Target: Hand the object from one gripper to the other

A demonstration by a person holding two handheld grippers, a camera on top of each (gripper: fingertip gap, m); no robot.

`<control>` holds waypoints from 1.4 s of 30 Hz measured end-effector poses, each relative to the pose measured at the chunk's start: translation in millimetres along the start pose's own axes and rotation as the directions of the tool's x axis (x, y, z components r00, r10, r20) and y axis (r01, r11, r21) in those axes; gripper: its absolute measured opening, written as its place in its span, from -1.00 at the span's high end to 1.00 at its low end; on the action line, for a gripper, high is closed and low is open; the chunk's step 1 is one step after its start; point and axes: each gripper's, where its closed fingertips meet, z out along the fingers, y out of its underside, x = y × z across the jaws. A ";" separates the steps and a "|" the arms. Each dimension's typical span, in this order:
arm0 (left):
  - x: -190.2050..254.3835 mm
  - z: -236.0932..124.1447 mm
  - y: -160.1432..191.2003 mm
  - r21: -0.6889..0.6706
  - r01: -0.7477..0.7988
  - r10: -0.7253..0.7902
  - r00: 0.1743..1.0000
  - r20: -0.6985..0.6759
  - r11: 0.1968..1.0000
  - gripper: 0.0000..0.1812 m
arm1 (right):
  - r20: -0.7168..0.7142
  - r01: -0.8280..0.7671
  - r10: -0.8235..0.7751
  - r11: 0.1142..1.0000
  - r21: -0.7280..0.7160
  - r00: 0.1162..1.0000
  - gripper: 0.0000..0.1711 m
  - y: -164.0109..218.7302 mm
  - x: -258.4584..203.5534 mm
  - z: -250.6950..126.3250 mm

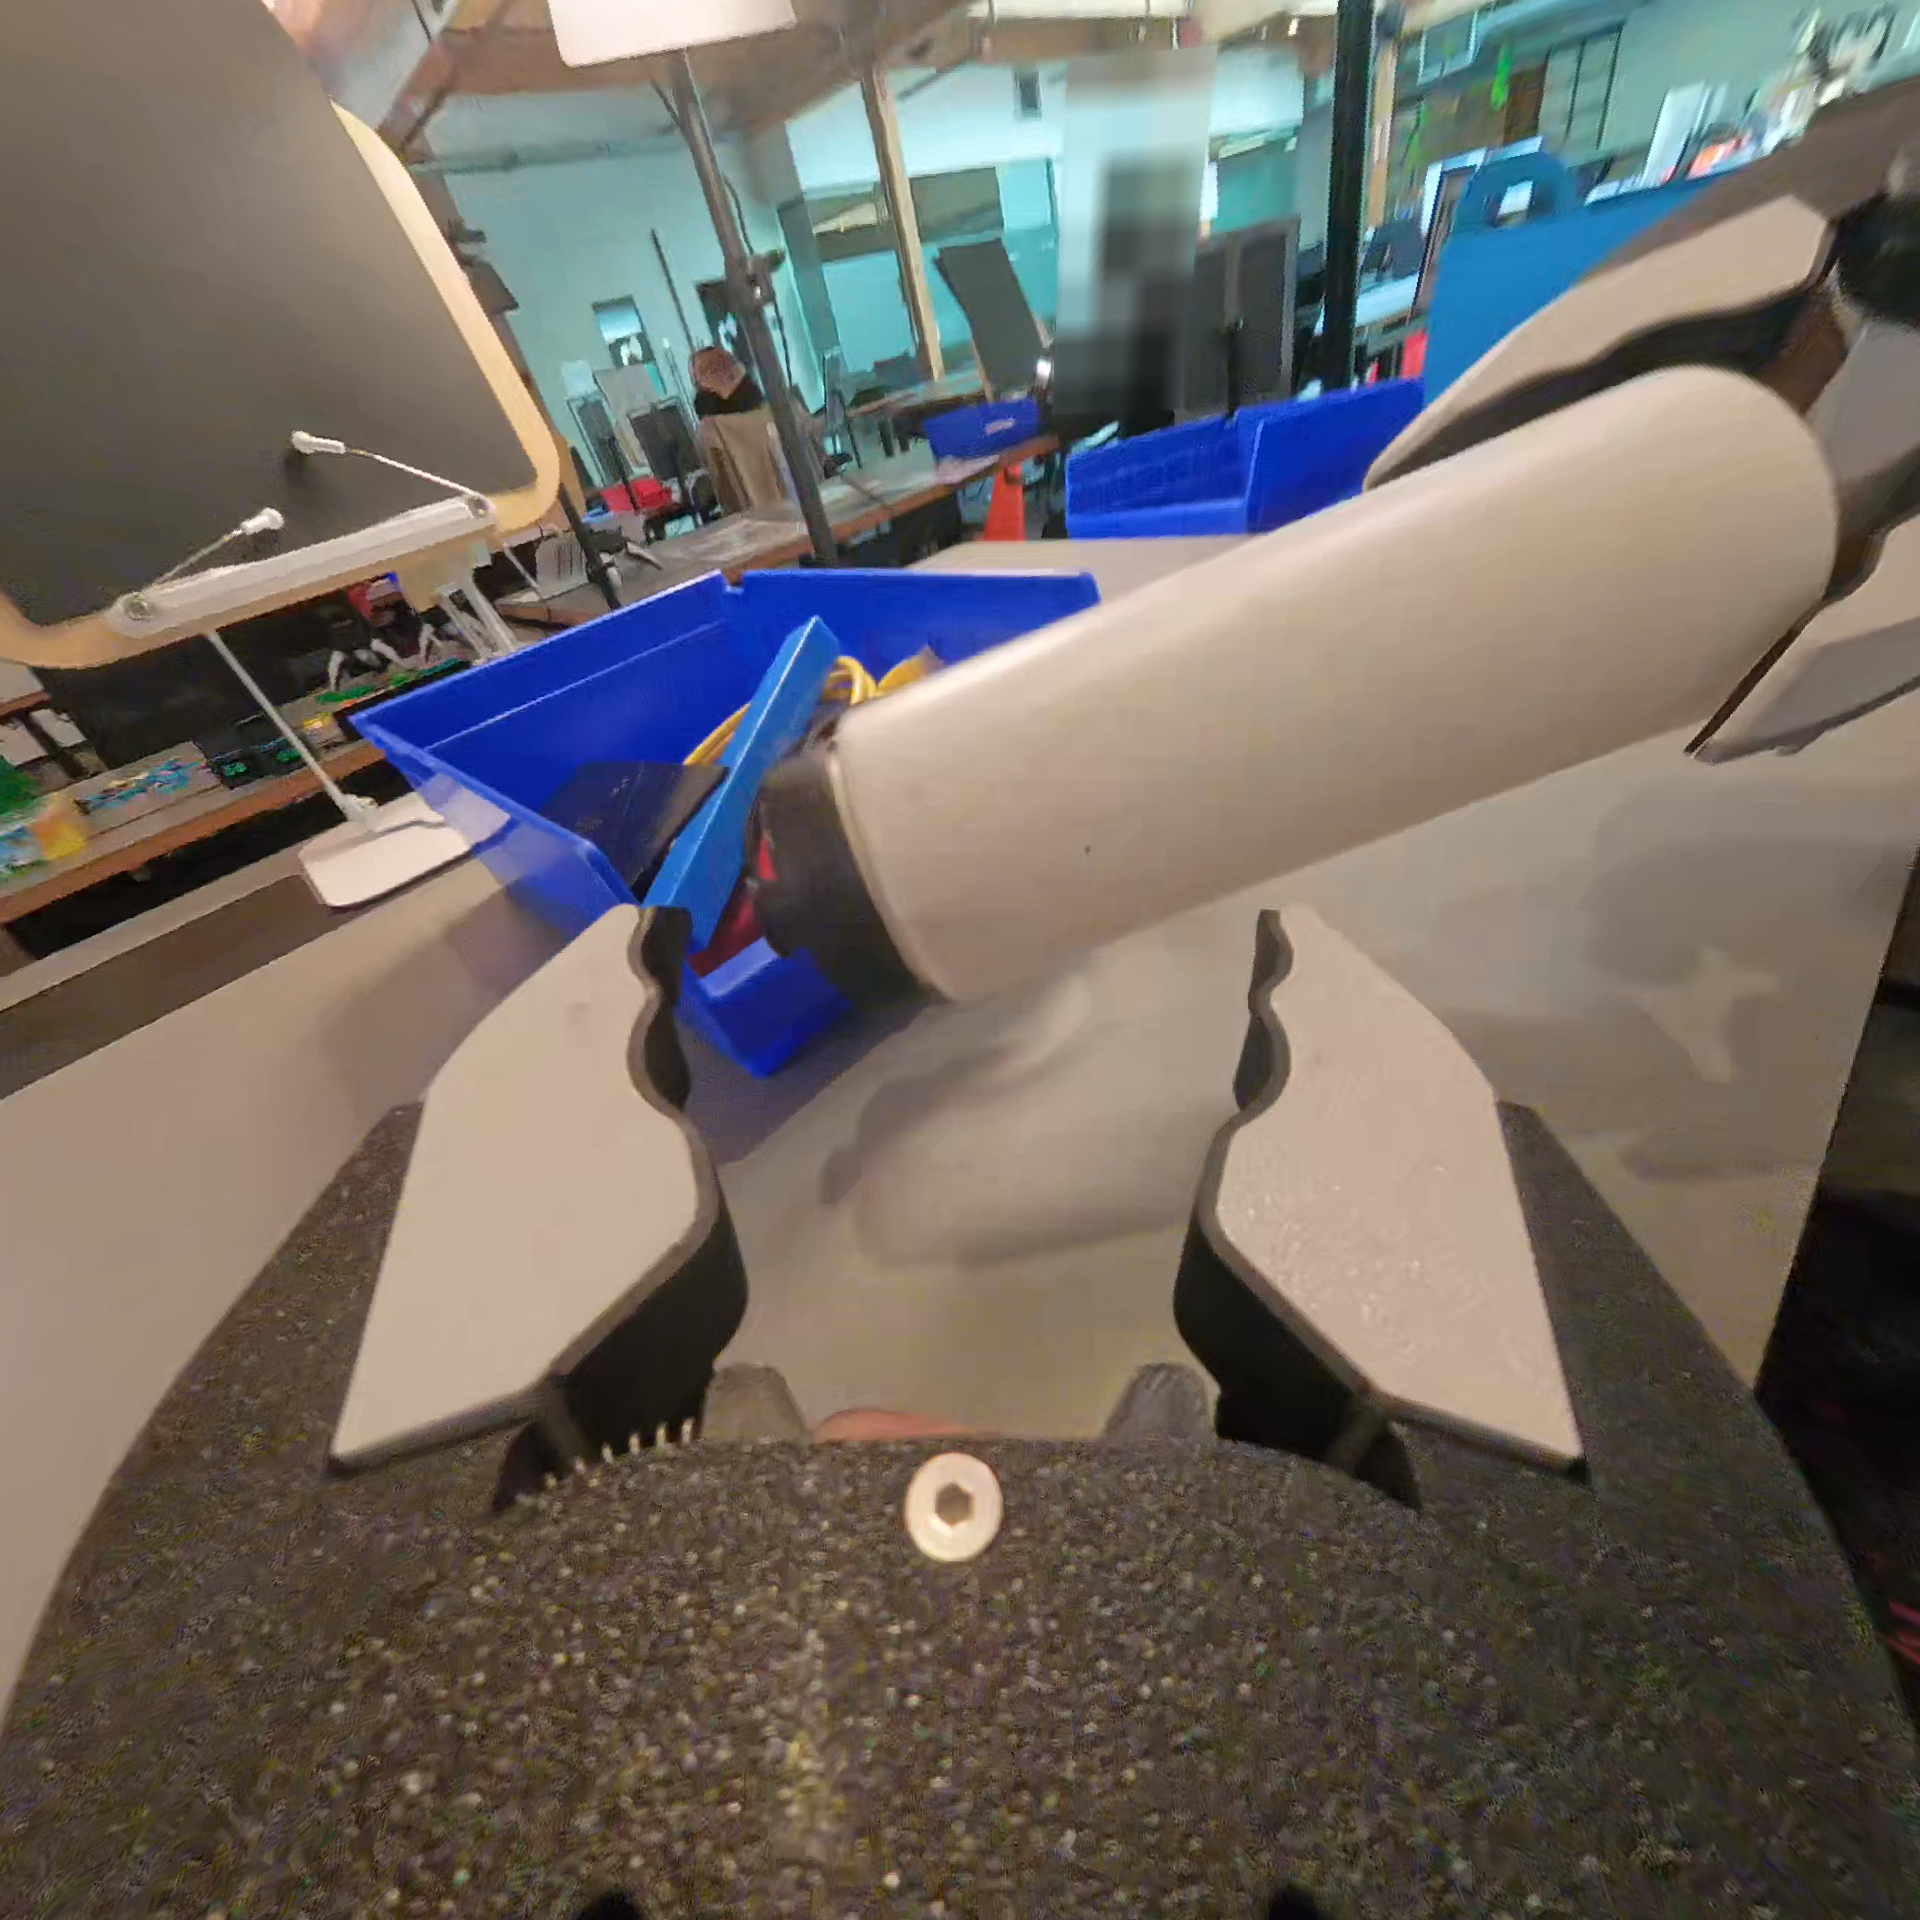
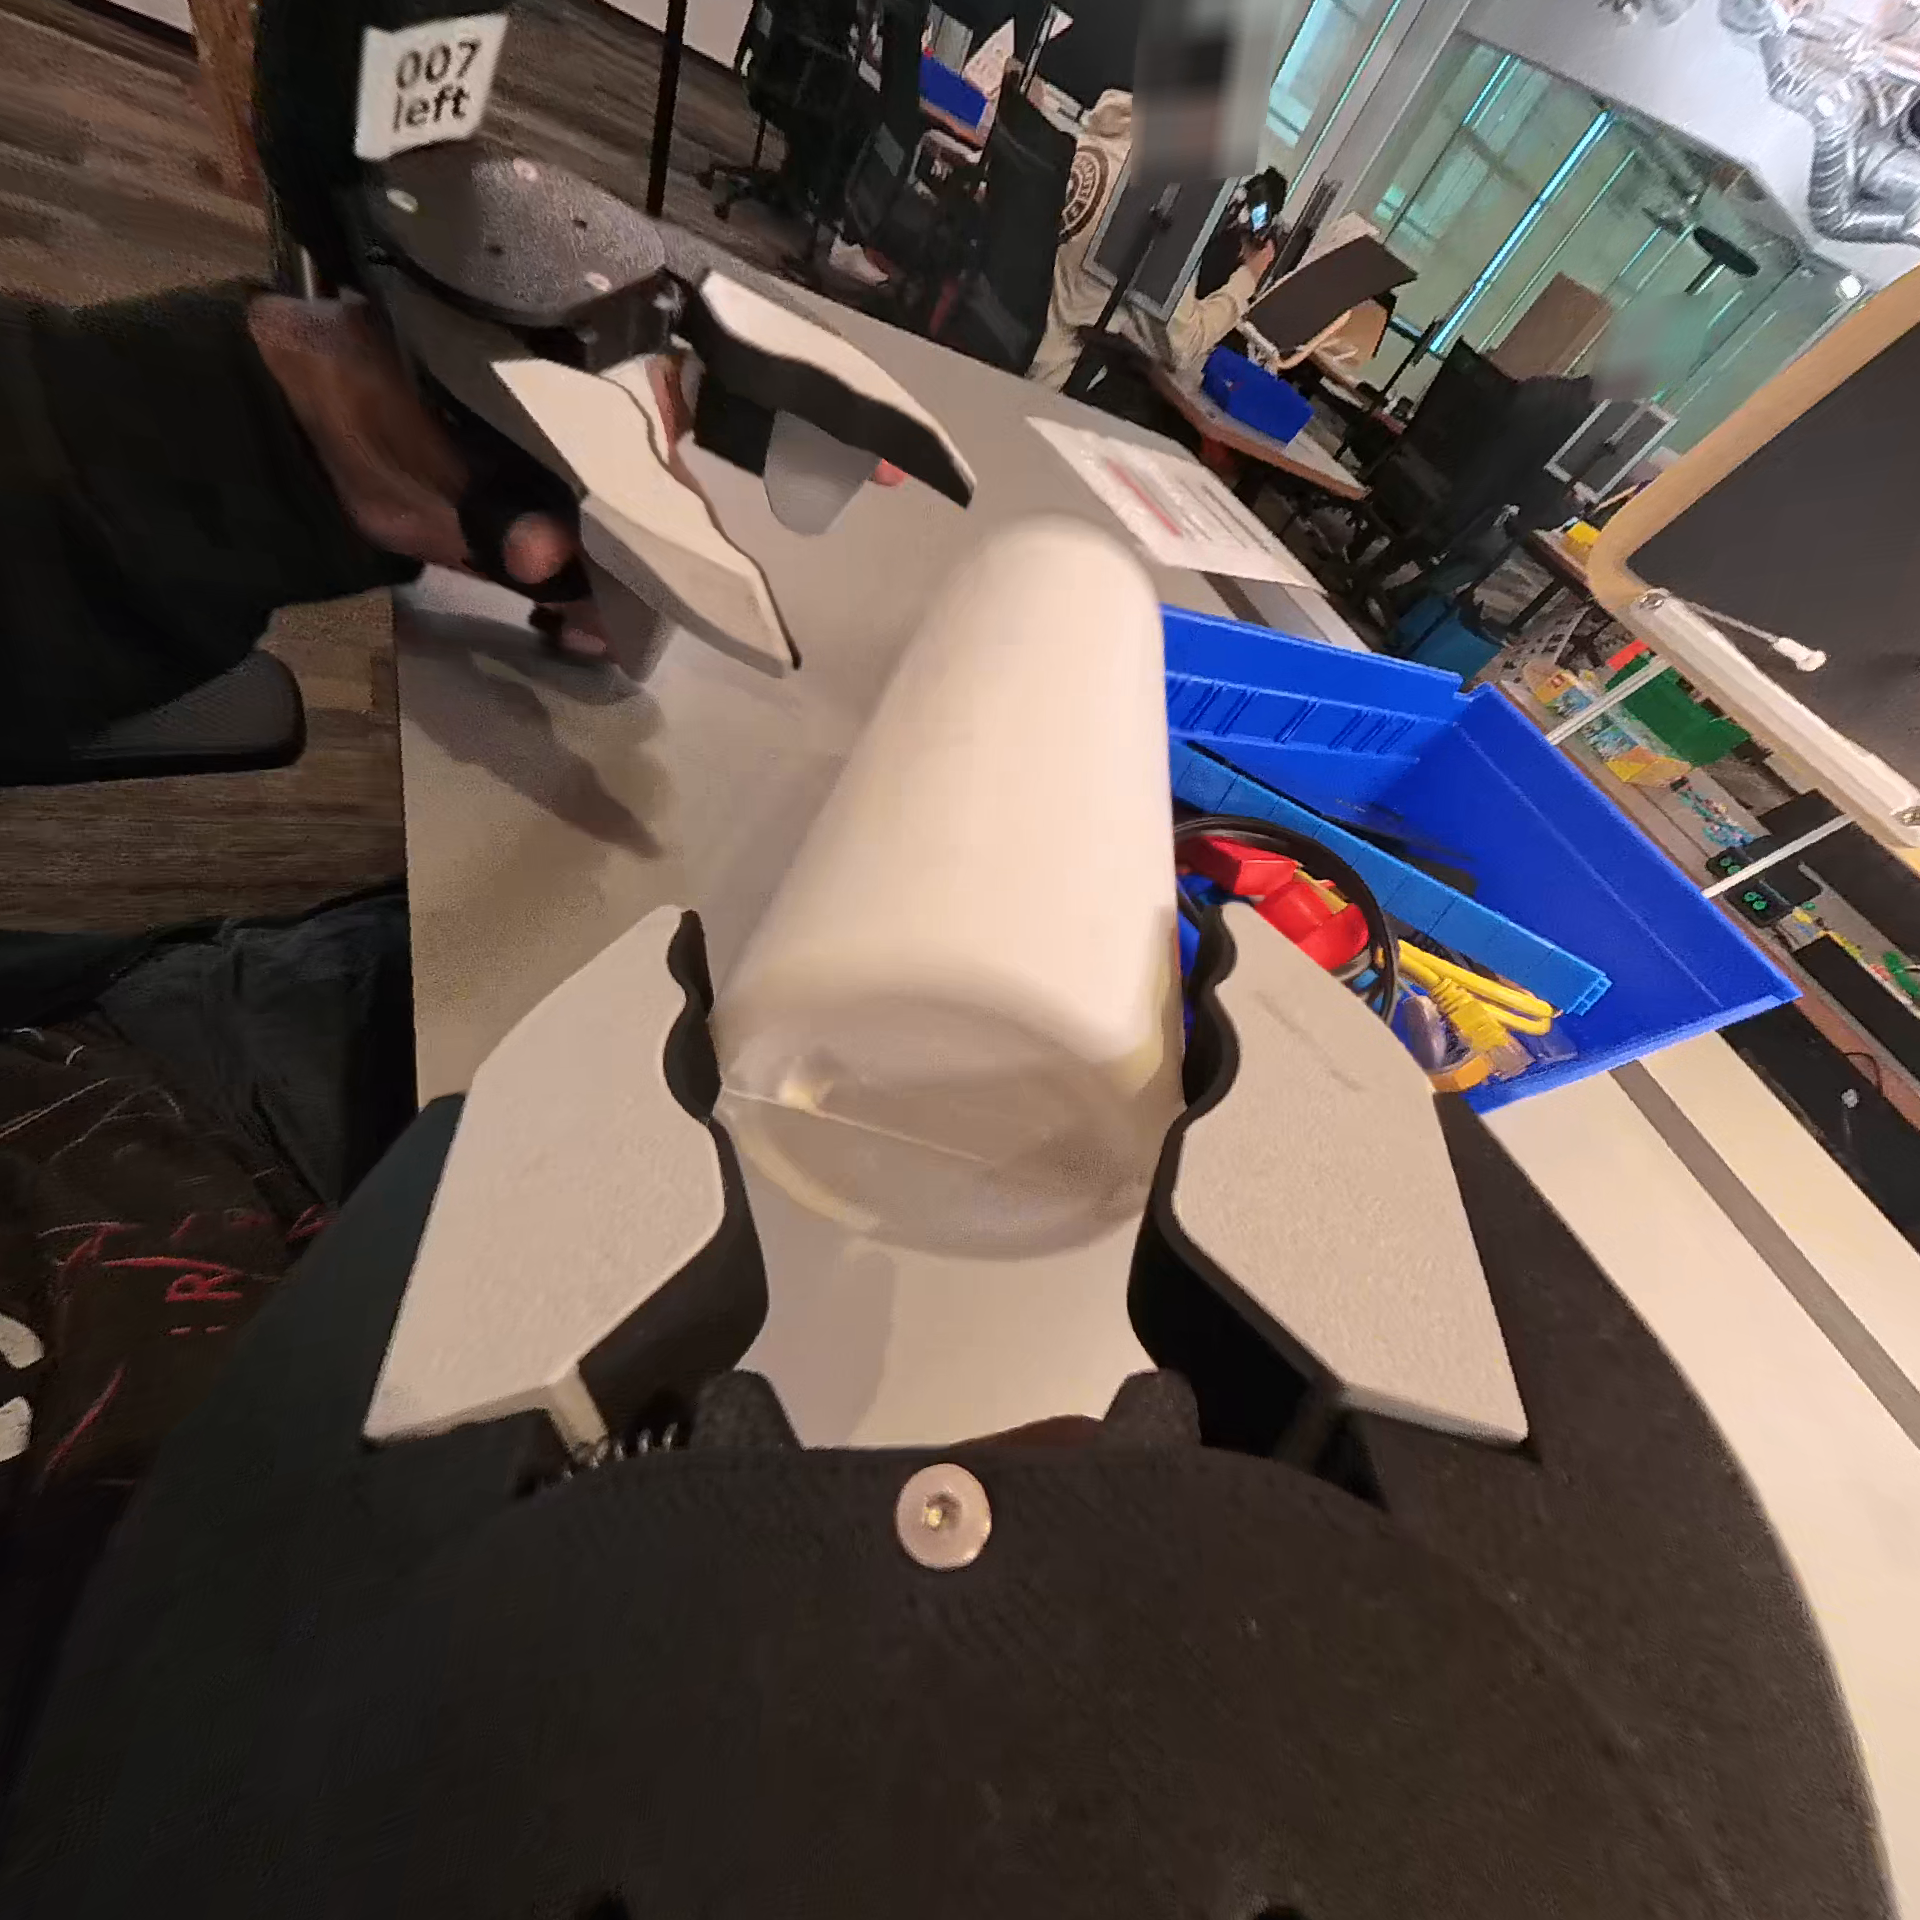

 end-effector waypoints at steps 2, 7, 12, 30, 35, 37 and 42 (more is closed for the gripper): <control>0.4 -1.6 10.2 -0.076 -0.052 0.053 0.999 0.005 0.996 -0.16 | 0.022 -0.011 0.011 1.000 -0.029 1.000 -0.01 5.3 -3.1 2.6; 5.9 -1.8 12.4 -0.142 -0.147 0.149 0.989 0.004 0.979 -0.16 | 0.023 -0.050 0.052 0.996 -0.078 0.998 0.00 12.4 -2.2 3.8; 30.2 15.5 16.1 -0.193 -0.396 0.399 0.917 -0.022 0.898 -0.21 | 0.026 -0.073 0.075 0.995 -0.074 0.997 0.00 5.5 -4.0 1.5; 36.3 57.8 16.2 -0.212 -0.549 0.584 0.790 0.185 0.809 -0.03 | -0.008 -0.085 0.088 0.978 0.191 0.996 0.08 -56.8 -14.5 -6.9; 5.2 25.7 -25.1 0.135 -0.038 0.009 0.977 0.211 0.990 0.00 | -0.065 -0.087 0.122 0.916 0.391 0.990 0.06 -82.4 6.9 -41.1; 9.6 16.1 -43.0 0.281 0.200 -0.225 0.973 0.059 0.939 0.00 | -0.080 -0.077 0.110 0.938 0.337 0.991 0.02 -66.8 8.5 -28.5; 34.3 9.9 -75.5 0.400 0.539 -0.467 0.842 -0.270 0.741 0.00 | 0.001 -0.113 0.115 0.975 0.193 0.993 -0.06 -29.1 -16.8 26.2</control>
